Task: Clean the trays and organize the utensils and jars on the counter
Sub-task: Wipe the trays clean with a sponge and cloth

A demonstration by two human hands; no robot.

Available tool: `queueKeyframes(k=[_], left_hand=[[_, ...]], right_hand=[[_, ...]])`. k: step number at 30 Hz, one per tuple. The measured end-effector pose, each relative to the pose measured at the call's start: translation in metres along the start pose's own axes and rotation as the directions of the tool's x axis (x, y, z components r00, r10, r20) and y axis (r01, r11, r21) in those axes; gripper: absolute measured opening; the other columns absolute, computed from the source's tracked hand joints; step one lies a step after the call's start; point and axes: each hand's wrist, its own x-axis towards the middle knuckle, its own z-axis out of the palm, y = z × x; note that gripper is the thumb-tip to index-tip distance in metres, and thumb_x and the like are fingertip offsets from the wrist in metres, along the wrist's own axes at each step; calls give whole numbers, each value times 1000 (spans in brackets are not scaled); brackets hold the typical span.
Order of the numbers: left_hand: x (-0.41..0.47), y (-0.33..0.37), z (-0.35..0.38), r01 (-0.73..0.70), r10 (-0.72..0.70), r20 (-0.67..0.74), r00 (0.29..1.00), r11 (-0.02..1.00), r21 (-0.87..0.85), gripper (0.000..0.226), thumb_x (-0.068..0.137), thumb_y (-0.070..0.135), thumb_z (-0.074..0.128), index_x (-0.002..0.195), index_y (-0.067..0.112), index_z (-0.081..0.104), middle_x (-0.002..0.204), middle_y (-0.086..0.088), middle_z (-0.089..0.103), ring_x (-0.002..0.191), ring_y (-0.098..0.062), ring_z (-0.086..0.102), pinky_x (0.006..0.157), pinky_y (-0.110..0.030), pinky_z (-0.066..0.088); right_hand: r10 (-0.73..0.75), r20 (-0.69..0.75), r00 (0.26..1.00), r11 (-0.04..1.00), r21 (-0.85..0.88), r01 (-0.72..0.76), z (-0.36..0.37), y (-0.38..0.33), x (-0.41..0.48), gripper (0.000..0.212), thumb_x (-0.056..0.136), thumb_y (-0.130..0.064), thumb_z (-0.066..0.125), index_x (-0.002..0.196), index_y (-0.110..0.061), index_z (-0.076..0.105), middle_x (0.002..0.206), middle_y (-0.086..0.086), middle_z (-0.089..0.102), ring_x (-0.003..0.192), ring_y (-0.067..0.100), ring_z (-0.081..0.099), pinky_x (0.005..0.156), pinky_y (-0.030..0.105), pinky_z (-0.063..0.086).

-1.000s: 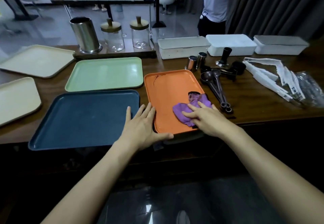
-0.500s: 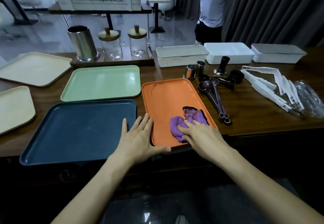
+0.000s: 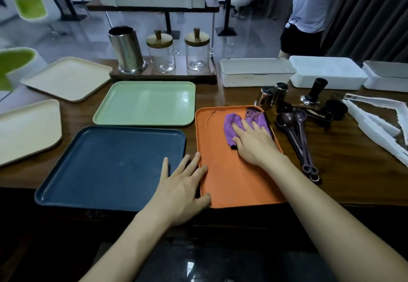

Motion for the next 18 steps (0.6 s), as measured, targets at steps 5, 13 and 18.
queueKeyframes(k=[5, 13, 18], left_hand=[[-2, -1, -3, -9, 10, 15, 1000, 1000, -21, 76, 93, 54, 40, 162, 32, 17, 170, 7, -14, 156, -13, -14, 120, -56, -21], [-3, 2, -9, 7, -7, 13, 1000, 1000, 13, 81, 85, 60, 32, 161, 34, 19, 171, 8, -12, 157, -12, -10, 120, -57, -20], [-4, 8, -11, 21, -22, 41, 999, 999, 34, 94, 86, 81, 40, 162, 30, 17, 170, 8, -14, 158, -13, -8, 120, -59, -17]], right_hand=[[-26, -44, 999, 999, -29, 25, 1, -55, 46, 55, 103, -32, 35, 156, -26, 25, 162, 4, 22, 147, 41, 20, 119, 60, 12], [-136, -86, 987, 990, 25, 138, 3, -51, 59, 51, 105, -38, 27, 155, -33, 27, 162, 1, 25, 147, 29, 25, 120, 54, 16], [-59, -149, 987, 997, 32, 64, 2, -25, 54, 47, 103, -36, 32, 149, -32, 40, 151, 3, 42, 135, 29, 41, 113, 53, 28]])
